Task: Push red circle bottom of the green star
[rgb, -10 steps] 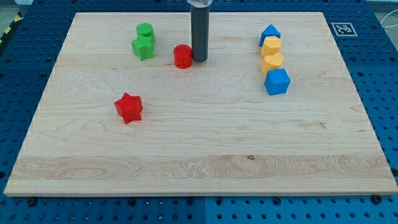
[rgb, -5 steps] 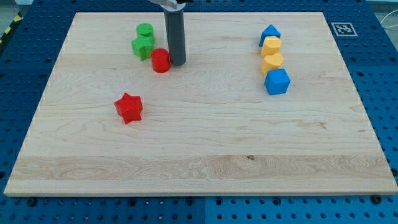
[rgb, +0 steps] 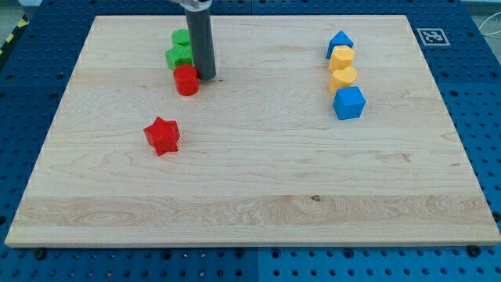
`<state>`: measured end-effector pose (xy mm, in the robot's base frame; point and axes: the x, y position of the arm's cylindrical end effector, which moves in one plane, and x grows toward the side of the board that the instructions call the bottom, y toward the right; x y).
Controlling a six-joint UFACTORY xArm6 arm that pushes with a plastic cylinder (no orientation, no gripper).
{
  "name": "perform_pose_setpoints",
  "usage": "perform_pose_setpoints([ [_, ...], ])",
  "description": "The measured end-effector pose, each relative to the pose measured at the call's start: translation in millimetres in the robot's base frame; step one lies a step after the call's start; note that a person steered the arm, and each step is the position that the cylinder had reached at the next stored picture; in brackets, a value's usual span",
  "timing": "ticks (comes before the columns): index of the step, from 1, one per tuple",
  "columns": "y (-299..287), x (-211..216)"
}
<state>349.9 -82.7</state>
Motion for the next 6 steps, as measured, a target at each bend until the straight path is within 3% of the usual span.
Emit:
perform_pose_setpoints([
  [6, 12.8, 27.8],
])
